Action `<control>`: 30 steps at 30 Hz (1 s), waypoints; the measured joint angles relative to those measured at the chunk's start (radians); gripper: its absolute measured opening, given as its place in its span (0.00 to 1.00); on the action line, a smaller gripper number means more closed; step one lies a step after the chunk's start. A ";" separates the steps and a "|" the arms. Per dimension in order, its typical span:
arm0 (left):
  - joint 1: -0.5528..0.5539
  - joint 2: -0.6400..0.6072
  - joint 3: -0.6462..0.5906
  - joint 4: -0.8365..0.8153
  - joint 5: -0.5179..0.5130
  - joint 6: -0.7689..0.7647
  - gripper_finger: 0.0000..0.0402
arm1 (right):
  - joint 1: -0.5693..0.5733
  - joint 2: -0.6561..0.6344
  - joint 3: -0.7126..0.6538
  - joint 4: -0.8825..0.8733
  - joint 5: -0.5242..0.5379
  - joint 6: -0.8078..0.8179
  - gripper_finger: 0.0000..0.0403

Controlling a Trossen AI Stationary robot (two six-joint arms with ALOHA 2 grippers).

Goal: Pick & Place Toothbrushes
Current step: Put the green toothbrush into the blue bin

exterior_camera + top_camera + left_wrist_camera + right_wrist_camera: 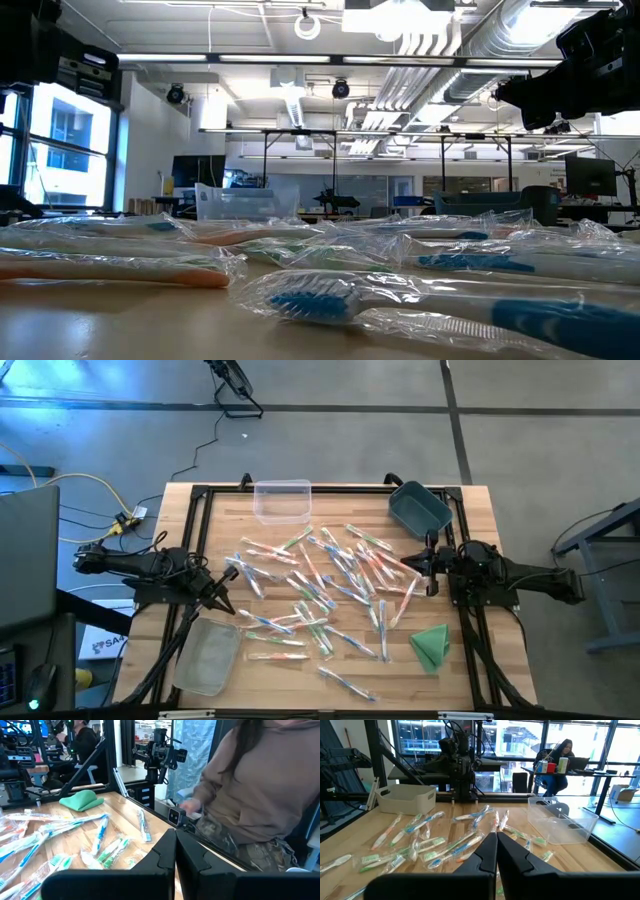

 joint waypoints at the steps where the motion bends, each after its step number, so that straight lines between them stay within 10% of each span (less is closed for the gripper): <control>1: 0.000 0.000 0.000 0.001 0.000 0.002 0.00 | 0.000 0.000 0.000 0.000 0.000 0.000 0.01; 10: 0.000 0.000 -0.003 0.046 -0.155 0.159 0.00 | 0.000 0.000 0.000 0.000 0.000 0.000 0.01; 21: 0.000 0.002 -0.003 0.038 -0.759 0.159 0.00 | 0.000 0.000 0.000 0.003 0.010 -0.178 0.01; 30: 0.001 0.002 -0.002 0.041 -0.793 0.158 0.00 | 0.000 0.000 0.000 0.078 0.066 -0.274 0.01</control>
